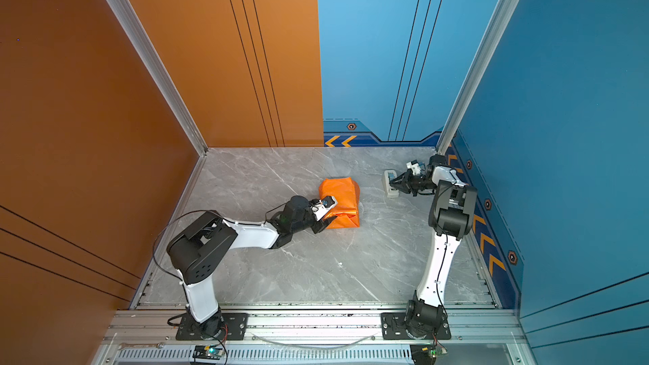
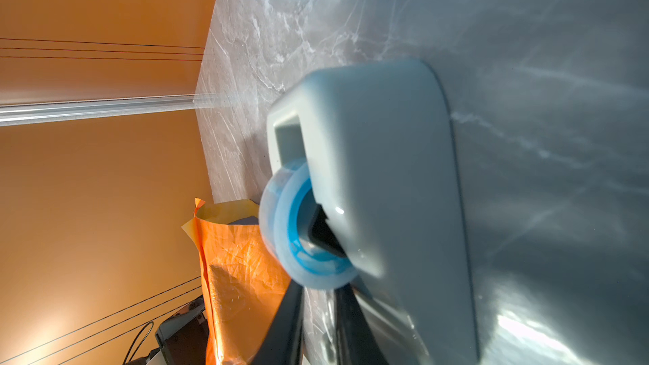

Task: Wrap a gift box in wrapping paper
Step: Tear off the tape with the cutter.

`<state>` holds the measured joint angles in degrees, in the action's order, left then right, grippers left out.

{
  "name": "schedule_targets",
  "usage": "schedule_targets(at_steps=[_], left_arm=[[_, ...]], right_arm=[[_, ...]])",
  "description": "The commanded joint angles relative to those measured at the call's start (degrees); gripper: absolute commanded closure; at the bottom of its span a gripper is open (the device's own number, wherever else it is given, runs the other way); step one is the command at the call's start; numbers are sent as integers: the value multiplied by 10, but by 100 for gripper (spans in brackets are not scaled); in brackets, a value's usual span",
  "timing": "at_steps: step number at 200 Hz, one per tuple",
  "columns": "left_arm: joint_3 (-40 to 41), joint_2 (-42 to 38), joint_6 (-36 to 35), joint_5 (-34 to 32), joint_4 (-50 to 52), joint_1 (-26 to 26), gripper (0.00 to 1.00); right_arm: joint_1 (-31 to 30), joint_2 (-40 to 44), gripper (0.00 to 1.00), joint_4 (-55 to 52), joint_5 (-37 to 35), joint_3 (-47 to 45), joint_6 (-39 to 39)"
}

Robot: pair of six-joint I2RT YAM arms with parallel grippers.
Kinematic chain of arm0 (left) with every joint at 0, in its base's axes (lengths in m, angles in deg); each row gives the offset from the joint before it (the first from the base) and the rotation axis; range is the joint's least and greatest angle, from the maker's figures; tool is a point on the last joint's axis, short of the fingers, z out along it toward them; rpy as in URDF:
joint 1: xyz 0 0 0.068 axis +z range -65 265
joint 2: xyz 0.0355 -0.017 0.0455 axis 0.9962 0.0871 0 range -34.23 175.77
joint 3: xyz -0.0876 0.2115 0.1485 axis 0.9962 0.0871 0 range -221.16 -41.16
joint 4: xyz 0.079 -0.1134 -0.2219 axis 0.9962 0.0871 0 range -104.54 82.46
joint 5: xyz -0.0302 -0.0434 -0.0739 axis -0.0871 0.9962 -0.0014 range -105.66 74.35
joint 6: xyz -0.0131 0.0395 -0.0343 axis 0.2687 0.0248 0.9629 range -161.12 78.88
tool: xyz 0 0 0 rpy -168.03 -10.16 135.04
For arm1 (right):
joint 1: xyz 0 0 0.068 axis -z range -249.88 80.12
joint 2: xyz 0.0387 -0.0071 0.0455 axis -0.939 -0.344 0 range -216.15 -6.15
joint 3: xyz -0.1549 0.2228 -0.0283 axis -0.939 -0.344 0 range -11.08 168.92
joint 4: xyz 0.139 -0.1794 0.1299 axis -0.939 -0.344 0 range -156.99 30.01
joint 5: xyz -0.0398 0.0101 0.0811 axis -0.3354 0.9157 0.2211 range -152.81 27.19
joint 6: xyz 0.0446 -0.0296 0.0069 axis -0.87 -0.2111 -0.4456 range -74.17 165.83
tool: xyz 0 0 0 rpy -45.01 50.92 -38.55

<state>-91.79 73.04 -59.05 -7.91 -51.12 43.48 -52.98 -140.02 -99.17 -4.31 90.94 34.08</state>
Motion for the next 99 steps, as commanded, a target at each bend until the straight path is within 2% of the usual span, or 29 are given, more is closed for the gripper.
schedule_targets(at_steps=[1, 65, 99], left_arm=[[27, 18, 19, 3, 108, 10, 38], [27, 19, 18, 1, 108, 10, 39], [27, 17, 18, 0, 108, 9, 39]], right_arm=[[4, -3, 84, 16, 8, -10, -11], [7, 21, 100, 41, 31, -26, -30], [8, 47, 100, 63, 38, -42, -59]])
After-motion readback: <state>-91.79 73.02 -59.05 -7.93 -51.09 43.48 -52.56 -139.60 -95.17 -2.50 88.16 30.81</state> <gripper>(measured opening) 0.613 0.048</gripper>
